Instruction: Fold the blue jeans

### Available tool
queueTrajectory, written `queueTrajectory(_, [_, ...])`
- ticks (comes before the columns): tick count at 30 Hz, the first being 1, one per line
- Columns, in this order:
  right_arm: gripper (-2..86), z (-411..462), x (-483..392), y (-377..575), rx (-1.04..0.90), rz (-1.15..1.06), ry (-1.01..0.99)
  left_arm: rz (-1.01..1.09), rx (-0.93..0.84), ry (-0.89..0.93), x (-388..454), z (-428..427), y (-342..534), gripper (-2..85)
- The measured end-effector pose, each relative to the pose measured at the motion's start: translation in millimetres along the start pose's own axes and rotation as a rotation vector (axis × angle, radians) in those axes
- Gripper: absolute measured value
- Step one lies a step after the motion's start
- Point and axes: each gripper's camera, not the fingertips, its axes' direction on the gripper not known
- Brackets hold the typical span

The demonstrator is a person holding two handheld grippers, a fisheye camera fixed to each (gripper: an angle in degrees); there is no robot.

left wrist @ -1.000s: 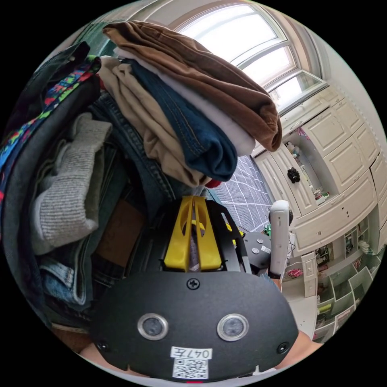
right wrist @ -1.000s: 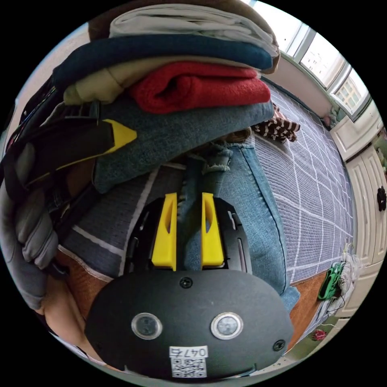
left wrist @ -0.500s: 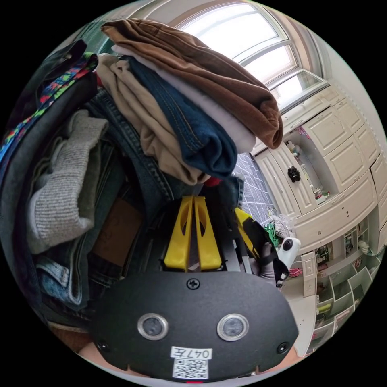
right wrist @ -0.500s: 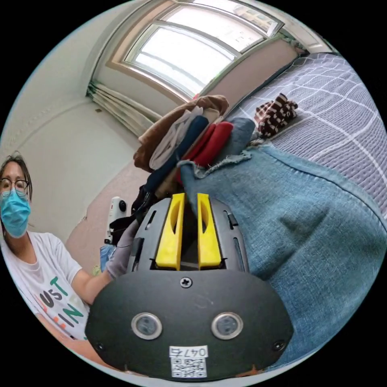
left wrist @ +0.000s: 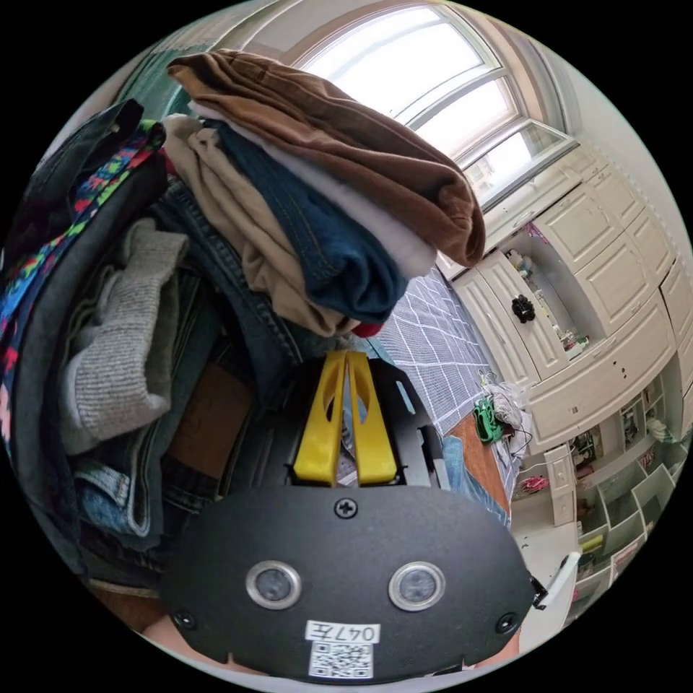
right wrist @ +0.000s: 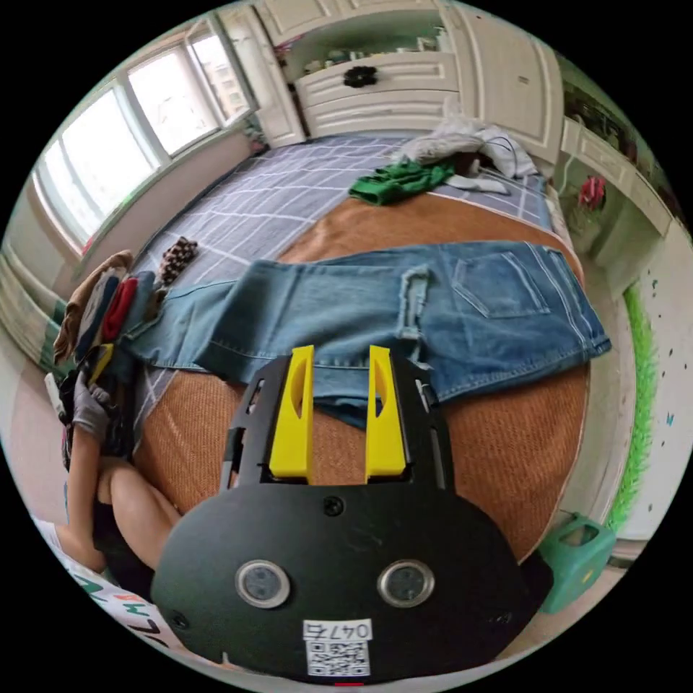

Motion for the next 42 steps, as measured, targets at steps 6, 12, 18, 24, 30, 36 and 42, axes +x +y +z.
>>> queueTrajectory(6, [9.9, 25.2, 34.5, 5.3, -0.1, 0.002, 0.067, 0.13, -0.031, 0.015, 34.6, 7.5, -23.0, -1.0])
queueTrajectory(12, [9.9, 67.0, 19.4, -30.4, -0.133, -0.205, 0.119, 0.295, -0.157, 0.329, 64.2, 31.7, -48.5, -0.9])
queueTrajectory(18, [-0.5, 78.4, 7.8, -29.1, -0.214, -0.212, -0.114, 0.453, -0.374, 0.648, 121.3, 69.5, -61.4, 0.6])
queueTrajectory(24, [-0.9, 58.3, -125.5, 41.6, -0.046, -0.471, -0.417, 0.504, -0.618, 0.78, 169.4, 104.6, -68.8, 7.1])
queueTrajectory(30, [0.6, 106.4, -285.3, 100.5, -0.1, -0.87, -0.433, 0.617, -0.826, 0.748, 207.4, 109.9, -78.4, 12.0])
queueTrajectory(36, [11.2, 129.8, -296.7, 121.3, -0.149, -0.988, -0.575, 0.737, -1.015, 0.641, 254.7, 125.3, -65.6, 14.3])
queueTrajectory(42, [9.3, 144.4, -250.8, 125.6, -0.195, -0.894, -0.688, 1.119, -1.175, 0.331, 324.1, 128.1, -16.3, 17.7])
